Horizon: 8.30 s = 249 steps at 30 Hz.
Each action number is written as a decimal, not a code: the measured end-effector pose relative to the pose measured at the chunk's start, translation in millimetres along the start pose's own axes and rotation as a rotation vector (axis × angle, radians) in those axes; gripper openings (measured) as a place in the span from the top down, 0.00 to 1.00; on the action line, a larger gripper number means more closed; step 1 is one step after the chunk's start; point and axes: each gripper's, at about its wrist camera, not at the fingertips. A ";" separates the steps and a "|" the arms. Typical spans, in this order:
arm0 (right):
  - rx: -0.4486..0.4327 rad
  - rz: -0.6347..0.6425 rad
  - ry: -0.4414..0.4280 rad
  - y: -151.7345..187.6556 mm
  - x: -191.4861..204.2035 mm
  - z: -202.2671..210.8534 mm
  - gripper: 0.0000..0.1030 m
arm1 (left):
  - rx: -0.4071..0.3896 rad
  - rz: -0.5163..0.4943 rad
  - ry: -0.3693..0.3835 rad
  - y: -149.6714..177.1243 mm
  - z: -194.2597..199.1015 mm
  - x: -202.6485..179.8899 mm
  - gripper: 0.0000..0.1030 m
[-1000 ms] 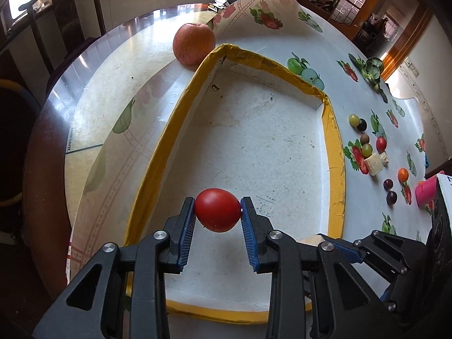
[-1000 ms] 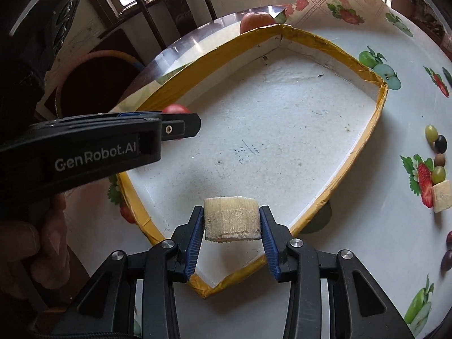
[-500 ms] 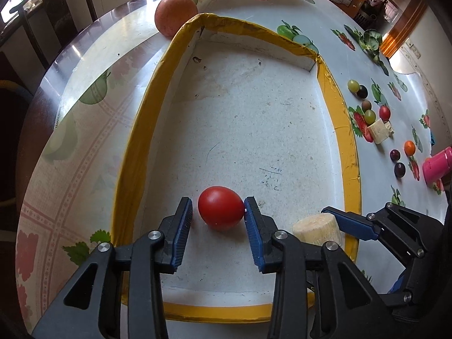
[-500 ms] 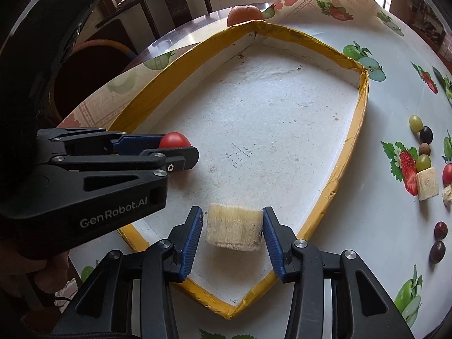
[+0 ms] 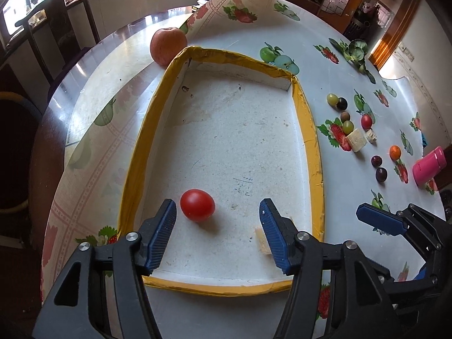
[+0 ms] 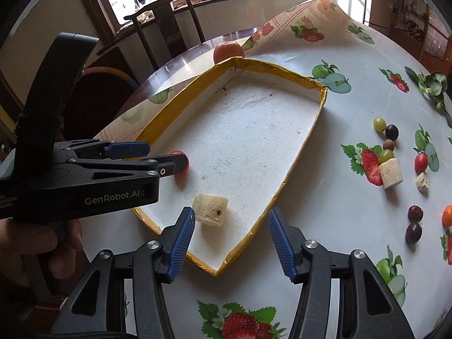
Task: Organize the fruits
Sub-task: 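Move both grippers back toward the remaining fruits, then grasp the white cube with the left gripper while the right gripper grasps the dark plum, then carry the white cube in the left gripper while the right gripper carries the plum to the tray, then open the left gripper over the tray while the right gripper releases the plum, then move both grippers back toward the remaining fruits, then grasp the red date with the left gripper while the right gripper grasps the orange mandarin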
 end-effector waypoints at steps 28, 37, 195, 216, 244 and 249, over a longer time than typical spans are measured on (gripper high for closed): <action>-0.046 -0.370 0.163 84.6 -155.1 68.6 0.46 | -0.016 -0.154 0.084 -0.5 1.9 -116.1 0.42; -0.039 -0.433 0.196 96.4 -181.7 62.6 0.46 | 0.024 -0.166 0.130 -3.3 -20.5 -145.1 0.42; -0.103 -0.315 0.084 21.5 -87.2 43.7 0.59 | -0.120 -0.052 -0.047 -44.0 33.2 -56.9 0.45; -0.074 -0.561 0.246 99.2 -222.7 57.3 0.59 | 0.029 -0.193 0.133 -27.7 -43.7 -179.0 0.45; -0.045 -0.606 0.334 52.1 -334.5 -21.8 0.67 | 0.165 -0.281 0.220 -49.7 -164.9 -275.3 0.75; -0.062 -0.601 0.327 56.2 -322.1 -12.4 0.68 | 0.159 -0.263 0.209 -45.3 -148.9 -260.3 0.75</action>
Point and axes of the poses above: each gripper's, at about its wrist camera, not at the fingertips, and z roughly against the way its jaws point, x to its left, y to its underside, and after that the axes turned 8 degrees about y, right-handed
